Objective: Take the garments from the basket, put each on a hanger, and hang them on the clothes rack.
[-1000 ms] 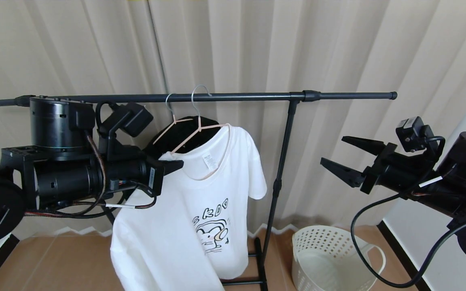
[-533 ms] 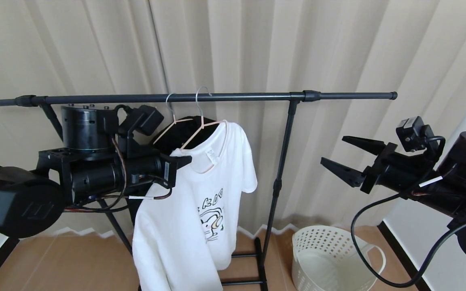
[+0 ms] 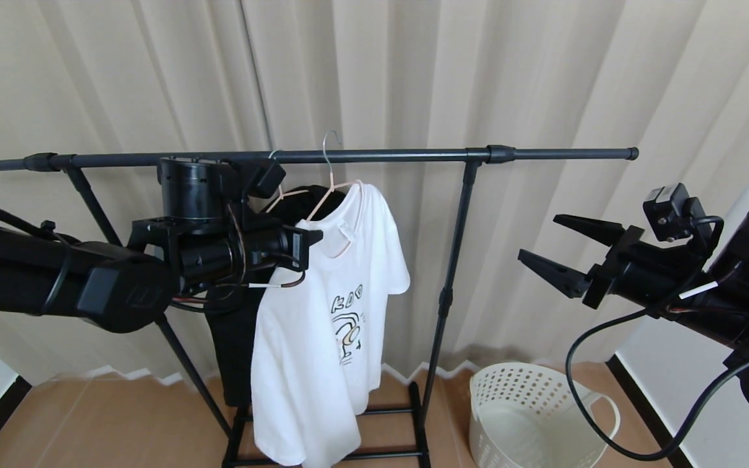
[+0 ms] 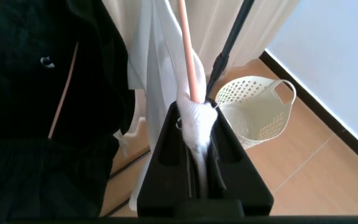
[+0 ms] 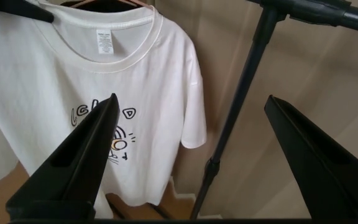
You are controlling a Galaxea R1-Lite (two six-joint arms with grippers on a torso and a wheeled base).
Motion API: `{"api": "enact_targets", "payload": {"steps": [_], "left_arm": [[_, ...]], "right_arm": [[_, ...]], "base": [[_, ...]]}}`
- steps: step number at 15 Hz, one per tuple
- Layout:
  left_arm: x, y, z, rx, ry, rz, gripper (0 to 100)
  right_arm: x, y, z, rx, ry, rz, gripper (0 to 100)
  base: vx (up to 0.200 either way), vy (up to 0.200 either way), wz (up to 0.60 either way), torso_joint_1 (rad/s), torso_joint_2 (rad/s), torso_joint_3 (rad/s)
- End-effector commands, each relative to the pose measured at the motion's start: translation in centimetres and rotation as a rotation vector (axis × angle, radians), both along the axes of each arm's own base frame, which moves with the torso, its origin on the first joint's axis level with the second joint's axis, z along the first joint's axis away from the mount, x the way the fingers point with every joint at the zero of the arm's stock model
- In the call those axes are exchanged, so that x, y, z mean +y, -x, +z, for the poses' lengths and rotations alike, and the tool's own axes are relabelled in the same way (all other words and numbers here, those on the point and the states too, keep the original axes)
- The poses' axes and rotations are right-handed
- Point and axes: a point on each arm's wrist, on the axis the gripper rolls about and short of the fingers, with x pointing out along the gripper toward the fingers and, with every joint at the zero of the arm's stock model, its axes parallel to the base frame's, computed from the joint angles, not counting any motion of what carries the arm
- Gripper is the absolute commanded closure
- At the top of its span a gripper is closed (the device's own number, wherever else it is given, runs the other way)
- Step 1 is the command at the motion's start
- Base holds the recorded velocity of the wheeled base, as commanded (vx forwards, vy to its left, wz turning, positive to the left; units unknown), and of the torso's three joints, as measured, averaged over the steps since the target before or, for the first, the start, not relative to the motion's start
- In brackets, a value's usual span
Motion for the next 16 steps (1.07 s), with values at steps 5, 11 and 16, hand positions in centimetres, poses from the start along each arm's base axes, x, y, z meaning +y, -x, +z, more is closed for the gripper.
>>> {"api": "enact_targets", "payload": {"steps": [5, 11, 16], "left_arm": [[-1.1, -2.9, -0.9, 0.012, 0.033, 0.033, 100], [-1.4, -4.1, -2.5, 0.018, 0.043, 0.056, 100], [-1.2, -3.9, -3.0, 0.035, 0.036, 0.058, 100]], "right_arm": [[0.0, 0.1, 0.1, -0.004, 0.000, 0.001, 0], [0.0, 0.1, 0.0, 0.000, 0.000, 0.001, 0], [0.0, 0.0, -0.1, 0.002, 0.001, 0.001, 0]], "base": [[0.000, 0.000, 0.00, 0.000, 0.00, 0.000], [0.000, 0.000, 0.00, 0.000, 0.00, 0.000], [0.000, 0.000, 0.00, 0.000, 0.00, 0.000]]}}
